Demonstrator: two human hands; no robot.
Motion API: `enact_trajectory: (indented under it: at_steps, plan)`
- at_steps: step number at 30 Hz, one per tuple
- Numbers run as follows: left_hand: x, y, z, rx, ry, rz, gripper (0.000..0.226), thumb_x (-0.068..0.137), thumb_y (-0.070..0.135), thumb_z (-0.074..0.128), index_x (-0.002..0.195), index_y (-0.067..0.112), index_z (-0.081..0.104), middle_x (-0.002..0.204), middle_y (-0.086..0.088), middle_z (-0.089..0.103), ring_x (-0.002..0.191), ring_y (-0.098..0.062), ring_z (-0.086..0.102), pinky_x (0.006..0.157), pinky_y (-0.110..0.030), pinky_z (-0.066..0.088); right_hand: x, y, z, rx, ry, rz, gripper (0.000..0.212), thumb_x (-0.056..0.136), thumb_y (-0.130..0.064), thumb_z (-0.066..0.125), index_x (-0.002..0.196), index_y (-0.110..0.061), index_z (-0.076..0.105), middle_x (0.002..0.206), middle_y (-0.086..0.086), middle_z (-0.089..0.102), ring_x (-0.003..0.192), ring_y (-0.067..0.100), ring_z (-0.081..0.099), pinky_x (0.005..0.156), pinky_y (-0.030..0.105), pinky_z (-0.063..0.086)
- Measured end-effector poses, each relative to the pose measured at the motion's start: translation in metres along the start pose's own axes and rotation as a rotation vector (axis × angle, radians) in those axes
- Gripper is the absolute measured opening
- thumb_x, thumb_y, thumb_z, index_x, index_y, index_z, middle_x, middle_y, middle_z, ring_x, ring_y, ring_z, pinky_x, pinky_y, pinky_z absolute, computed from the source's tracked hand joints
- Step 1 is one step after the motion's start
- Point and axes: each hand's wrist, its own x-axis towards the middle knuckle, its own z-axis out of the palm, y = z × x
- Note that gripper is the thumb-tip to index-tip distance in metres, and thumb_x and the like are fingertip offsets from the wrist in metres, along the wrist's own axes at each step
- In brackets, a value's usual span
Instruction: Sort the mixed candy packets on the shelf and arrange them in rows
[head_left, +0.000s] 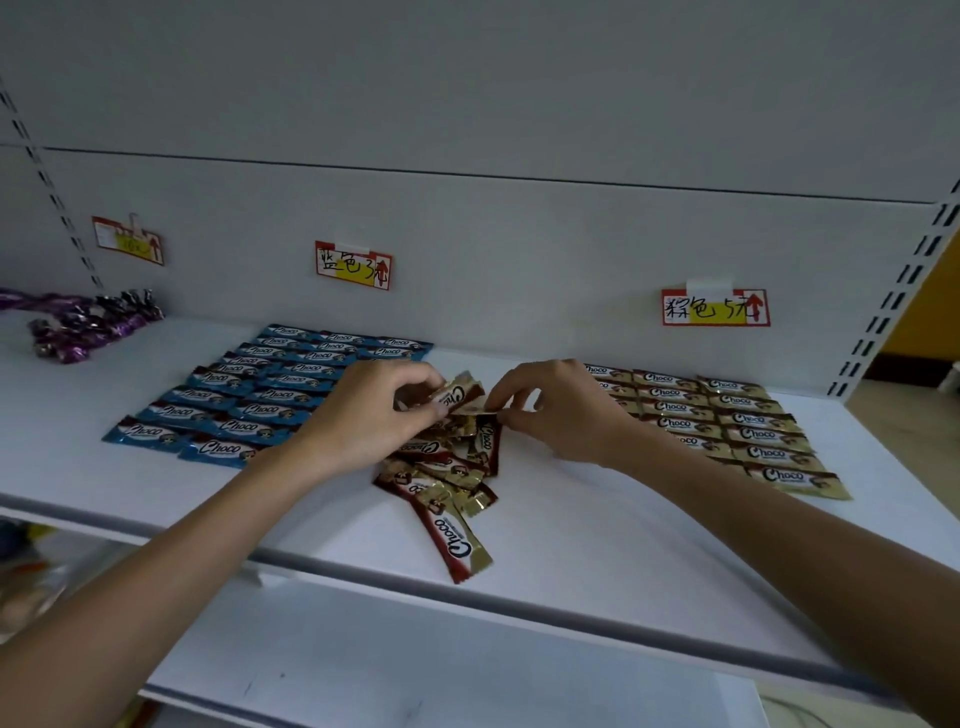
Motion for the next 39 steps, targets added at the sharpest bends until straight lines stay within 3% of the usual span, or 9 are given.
enact_trajectory:
  at_steps: [3,6,9,12,17,21,27,33,39]
  plan:
    - [0.001,0.006,-0.002,-0.105,0.065,-0.072,0.014,0.082,0.015,0.068,0.082,0.027,0.06,0.08,0.015,0.064,0.074,0.002,0.06,0.062,-0.009,0.042,-0.001,-0.001,-0.001,0.117,0.014,0.093,0.015,0.083,-0.008,0.065,0.093,-0.015,0.073,0.09,-0.004,0.07,0.076,0.002,0.058,0.067,0.002,0.041]
    - [0.002,0.012,-0.004,-0.205,0.098,-0.123,0.033,0.082,0.011,0.067,0.107,0.027,0.053,0.088,0.013,0.06,0.075,0.005,0.058,0.062,-0.003,0.044,-0.002,-0.005,-0.005,0.228,-0.006,0.136,0.015,0.083,-0.008,0.065,0.094,-0.013,0.074,0.084,-0.007,0.068,0.077,0.002,0.062,0.075,0.009,0.046]
    - [-0.001,0.018,-0.007,-0.262,0.094,-0.101,0.051,0.083,0.008,0.066,0.12,0.036,0.045,0.095,0.009,0.061,0.074,-0.01,0.067,0.067,-0.026,0.057,-0.004,-0.006,-0.007,0.241,0.02,0.142,0.014,0.084,-0.008,0.065,0.093,-0.014,0.073,0.082,-0.006,0.068,0.074,0.0,0.063,0.074,0.01,0.048]
    - [-0.003,0.024,-0.009,-0.273,0.131,-0.082,0.04,0.083,0.009,0.066,0.11,0.036,0.055,0.095,0.014,0.062,0.074,-0.025,0.069,0.069,-0.048,0.057,-0.008,-0.008,-0.011,0.252,0.087,0.149,0.014,0.085,-0.007,0.063,0.094,-0.015,0.071,0.08,-0.006,0.069,0.073,0.003,0.063,0.067,0.01,0.048]
    - [-0.006,0.039,-0.003,-0.263,0.162,-0.059,0.015,0.08,0.016,0.07,0.088,0.024,0.061,0.091,0.019,0.06,0.081,0.023,0.052,0.07,0.003,0.034,-0.026,-0.009,-0.029,0.253,0.113,0.165,0.02,0.085,-0.005,0.057,0.09,-0.024,0.062,0.075,-0.011,0.067,0.066,-0.004,0.059,0.062,0.01,0.045]
    - [-0.006,0.057,0.017,-0.347,0.057,-0.07,0.018,0.078,0.022,0.073,0.086,0.028,0.058,0.09,0.015,0.063,0.078,-0.001,0.061,0.073,-0.021,0.047,-0.062,-0.003,-0.052,0.135,0.136,0.171,0.026,0.084,-0.003,0.056,0.087,-0.027,0.064,0.075,-0.011,0.065,0.07,0.002,0.058,0.064,0.017,0.046]
    - [-0.01,0.088,0.054,-0.142,-0.12,0.148,0.014,0.076,0.019,0.075,0.083,0.024,0.064,0.082,0.019,0.06,0.076,0.007,0.056,0.067,-0.004,0.035,-0.124,0.008,-0.07,-0.055,0.06,0.134,0.036,0.079,0.003,0.053,0.094,-0.026,0.07,0.09,-0.012,0.064,0.079,0.0,0.055,0.066,0.011,0.043]
    - [-0.009,0.086,0.07,0.172,-0.171,0.245,0.02,0.084,0.046,0.059,0.09,0.028,0.066,0.095,0.014,0.052,0.092,-0.006,0.048,0.077,-0.027,0.039,-0.163,0.019,-0.074,-0.147,0.069,0.054,0.031,0.079,-0.025,0.049,0.096,-0.019,0.074,0.086,-0.011,0.065,0.078,-0.003,0.055,0.067,0.006,0.04]
    - [-0.013,0.088,0.069,0.151,-0.162,0.269,0.021,0.081,0.043,0.064,0.096,0.029,0.069,0.091,0.016,0.056,0.076,0.002,0.046,0.07,-0.022,0.038,-0.173,0.028,-0.072,-0.212,0.187,0.076,0.001,0.08,-0.022,0.073,0.08,-0.022,0.074,0.074,-0.017,0.057,0.073,0.001,0.051,0.062,0.008,0.036]
